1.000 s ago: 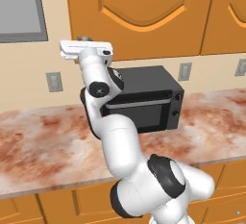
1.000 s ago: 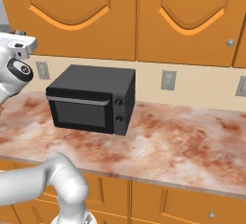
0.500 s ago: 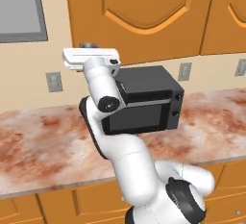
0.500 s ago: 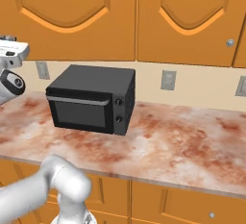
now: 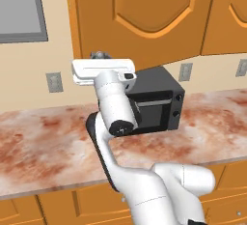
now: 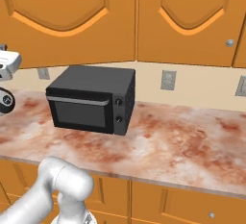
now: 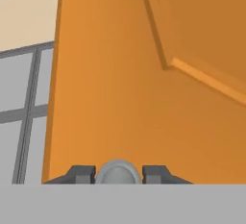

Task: The dining table condiment station is running low on syrup bottle. Refill the condiment station by opening the cabinet and taking the syrup bottle from the cabinet and placing it on the dining table.

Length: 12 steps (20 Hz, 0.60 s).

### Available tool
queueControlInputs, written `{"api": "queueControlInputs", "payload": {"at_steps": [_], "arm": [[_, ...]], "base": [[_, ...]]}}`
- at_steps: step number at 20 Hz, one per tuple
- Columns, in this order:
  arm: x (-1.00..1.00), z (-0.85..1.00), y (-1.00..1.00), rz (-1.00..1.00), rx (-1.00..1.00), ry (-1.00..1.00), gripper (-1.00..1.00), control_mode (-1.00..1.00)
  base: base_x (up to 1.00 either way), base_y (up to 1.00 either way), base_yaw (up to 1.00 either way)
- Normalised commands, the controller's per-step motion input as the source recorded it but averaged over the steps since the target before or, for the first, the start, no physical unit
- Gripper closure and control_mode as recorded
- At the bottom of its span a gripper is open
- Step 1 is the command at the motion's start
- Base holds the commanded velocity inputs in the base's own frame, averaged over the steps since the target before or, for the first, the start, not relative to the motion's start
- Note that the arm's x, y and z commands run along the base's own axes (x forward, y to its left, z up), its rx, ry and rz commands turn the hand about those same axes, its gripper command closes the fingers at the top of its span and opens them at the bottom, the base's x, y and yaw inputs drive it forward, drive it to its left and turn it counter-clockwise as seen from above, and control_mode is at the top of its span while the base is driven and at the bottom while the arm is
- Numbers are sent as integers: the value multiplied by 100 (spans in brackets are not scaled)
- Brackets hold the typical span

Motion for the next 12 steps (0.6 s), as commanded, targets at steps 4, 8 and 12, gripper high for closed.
{"api": "queueControlInputs", "payload": {"at_steps": [4, 8, 12], "arm": [[-100, 8, -28, -18, 2, 0, 100, -100], [-100, 14, -29, -17, 4, 0, 100, -100], [-100, 12, -26, -17, 6, 1, -100, -100]], "base": [[0, 0, 0], [0, 0, 0], [0, 0, 0]]}}
